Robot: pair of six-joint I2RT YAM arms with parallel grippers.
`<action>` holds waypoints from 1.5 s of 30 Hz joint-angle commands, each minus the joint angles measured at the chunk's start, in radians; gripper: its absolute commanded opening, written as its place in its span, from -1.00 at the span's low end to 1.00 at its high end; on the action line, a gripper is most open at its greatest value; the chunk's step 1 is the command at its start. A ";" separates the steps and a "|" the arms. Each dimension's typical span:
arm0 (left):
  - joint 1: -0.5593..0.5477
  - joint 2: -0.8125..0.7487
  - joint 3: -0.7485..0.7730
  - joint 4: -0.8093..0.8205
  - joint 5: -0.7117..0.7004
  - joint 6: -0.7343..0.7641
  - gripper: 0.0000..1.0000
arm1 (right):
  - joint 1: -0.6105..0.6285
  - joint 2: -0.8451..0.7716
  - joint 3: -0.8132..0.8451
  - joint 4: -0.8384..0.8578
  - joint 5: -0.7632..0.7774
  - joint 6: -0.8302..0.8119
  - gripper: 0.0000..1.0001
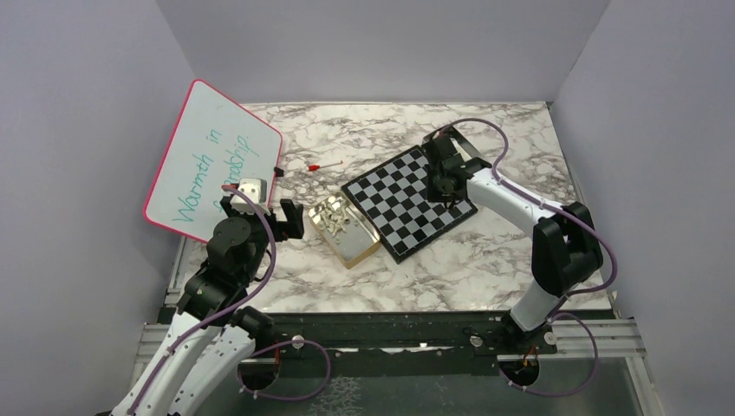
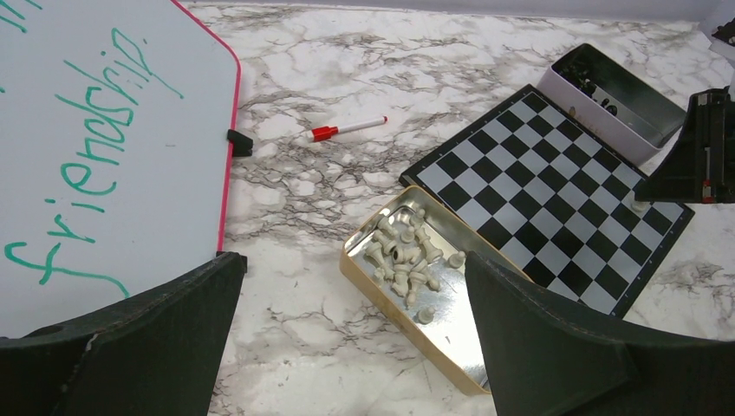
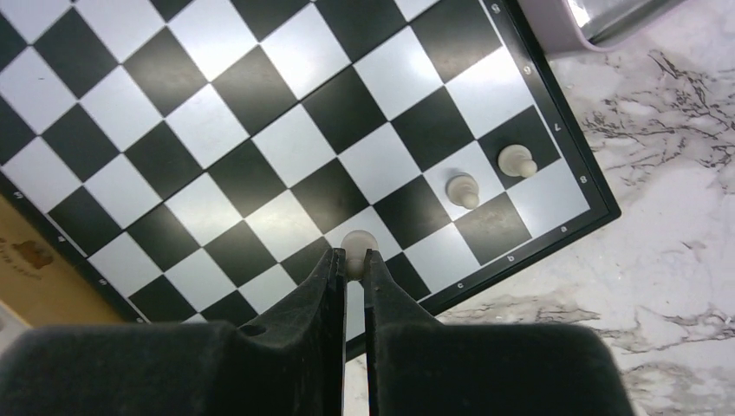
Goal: Set up the chess pieces on the board
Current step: Place the chess piece on the chessboard.
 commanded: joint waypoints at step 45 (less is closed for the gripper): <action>-0.005 -0.003 -0.005 0.023 0.019 0.011 0.98 | -0.083 0.090 -0.072 0.069 -0.019 0.004 -0.65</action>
